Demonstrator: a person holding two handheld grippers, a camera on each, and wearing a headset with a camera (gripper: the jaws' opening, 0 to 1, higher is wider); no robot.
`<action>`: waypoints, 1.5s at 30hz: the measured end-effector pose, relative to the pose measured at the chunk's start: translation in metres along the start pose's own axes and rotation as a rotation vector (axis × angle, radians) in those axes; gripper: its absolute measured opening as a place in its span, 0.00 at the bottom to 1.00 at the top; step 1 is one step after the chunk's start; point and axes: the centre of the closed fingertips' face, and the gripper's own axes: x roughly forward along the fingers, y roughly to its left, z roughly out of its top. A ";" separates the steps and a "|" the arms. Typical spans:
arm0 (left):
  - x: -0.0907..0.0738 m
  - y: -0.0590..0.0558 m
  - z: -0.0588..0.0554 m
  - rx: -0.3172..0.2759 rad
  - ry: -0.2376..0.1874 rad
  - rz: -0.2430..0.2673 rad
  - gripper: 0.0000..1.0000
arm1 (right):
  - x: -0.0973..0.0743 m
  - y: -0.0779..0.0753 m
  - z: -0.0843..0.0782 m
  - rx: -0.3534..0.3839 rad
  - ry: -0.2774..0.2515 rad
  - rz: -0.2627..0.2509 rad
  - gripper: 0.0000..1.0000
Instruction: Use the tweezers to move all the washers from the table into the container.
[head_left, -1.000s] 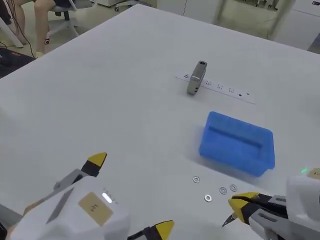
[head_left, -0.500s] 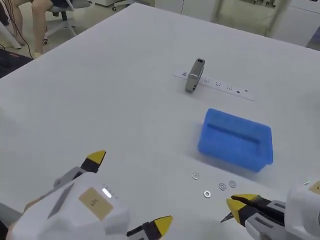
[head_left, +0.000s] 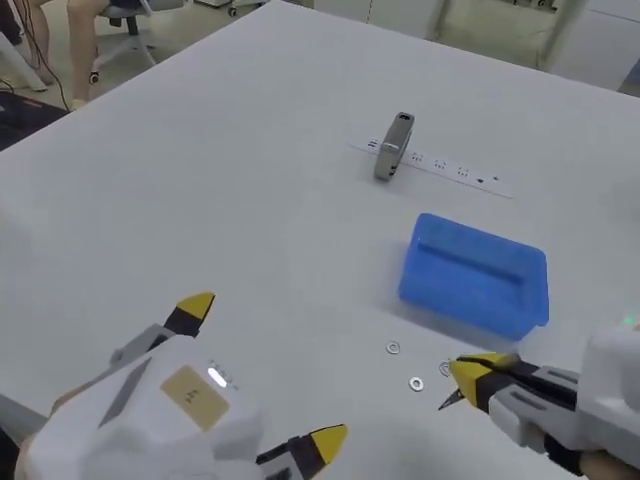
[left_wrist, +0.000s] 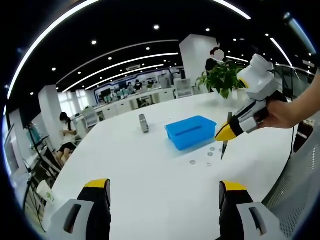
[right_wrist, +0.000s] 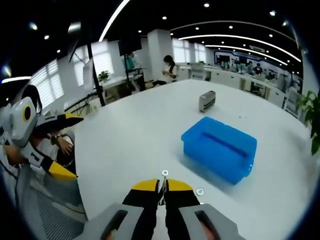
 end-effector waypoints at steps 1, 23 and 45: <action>0.000 0.000 0.000 0.000 0.000 0.000 0.92 | 0.002 -0.001 0.005 -0.008 -0.012 -0.002 0.01; 0.003 -0.004 -0.002 -0.019 0.017 -0.026 0.99 | 0.049 -0.009 0.034 -0.016 -0.056 -0.002 0.02; 0.004 -0.004 -0.004 -0.018 0.029 -0.025 0.99 | 0.074 -0.010 0.021 -0.027 -0.007 0.010 0.02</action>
